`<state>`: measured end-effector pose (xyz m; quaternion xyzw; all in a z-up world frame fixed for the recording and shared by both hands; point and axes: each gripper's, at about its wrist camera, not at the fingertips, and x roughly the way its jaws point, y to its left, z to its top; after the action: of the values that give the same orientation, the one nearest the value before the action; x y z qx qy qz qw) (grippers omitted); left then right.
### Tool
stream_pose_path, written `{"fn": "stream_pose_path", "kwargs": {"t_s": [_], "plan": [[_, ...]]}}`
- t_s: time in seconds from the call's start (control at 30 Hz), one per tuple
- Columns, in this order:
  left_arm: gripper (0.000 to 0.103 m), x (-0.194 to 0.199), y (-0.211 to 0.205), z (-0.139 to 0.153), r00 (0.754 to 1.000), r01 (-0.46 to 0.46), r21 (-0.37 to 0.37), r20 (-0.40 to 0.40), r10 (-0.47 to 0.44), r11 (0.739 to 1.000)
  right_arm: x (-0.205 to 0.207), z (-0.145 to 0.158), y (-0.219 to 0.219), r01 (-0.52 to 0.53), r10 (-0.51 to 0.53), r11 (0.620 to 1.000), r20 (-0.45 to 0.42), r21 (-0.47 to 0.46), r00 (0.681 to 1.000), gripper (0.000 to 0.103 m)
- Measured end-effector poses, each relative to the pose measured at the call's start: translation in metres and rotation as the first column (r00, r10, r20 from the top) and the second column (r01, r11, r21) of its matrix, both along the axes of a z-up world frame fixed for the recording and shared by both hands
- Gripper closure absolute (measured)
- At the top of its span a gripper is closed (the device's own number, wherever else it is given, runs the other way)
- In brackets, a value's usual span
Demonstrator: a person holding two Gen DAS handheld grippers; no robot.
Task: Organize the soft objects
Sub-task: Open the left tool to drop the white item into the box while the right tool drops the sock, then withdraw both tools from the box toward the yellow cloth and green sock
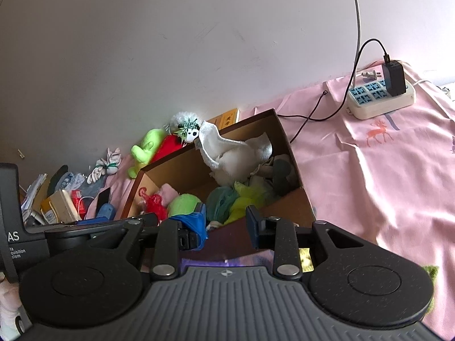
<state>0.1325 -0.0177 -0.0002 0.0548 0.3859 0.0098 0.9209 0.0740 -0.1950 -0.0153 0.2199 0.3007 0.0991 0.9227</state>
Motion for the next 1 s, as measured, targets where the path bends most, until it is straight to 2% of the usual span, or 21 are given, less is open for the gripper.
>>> {"fn": "stream_pose_path", "kwargs": {"t_s": [0.27,0.47,1.0], "plan": [[0.019,-0.020,-0.014,0.002,1.000,-0.013,0.034,0.009,0.013,0.999,-0.017,0.002,-0.002,-0.051,0.052,0.997,0.010,-0.059,0.999,0.090],[0.016,-0.030,-0.023,-0.001,1.000,-0.018,0.029,-0.005,0.018,0.999,-0.029,0.002,-0.006,-0.090,0.092,0.993,0.016,-0.080,0.996,0.089],[0.015,-0.055,-0.050,-0.010,0.999,-0.023,0.032,-0.037,0.025,0.999,-0.048,-0.004,-0.037,-0.133,0.134,0.990,0.008,-0.054,0.991,0.089]]}}
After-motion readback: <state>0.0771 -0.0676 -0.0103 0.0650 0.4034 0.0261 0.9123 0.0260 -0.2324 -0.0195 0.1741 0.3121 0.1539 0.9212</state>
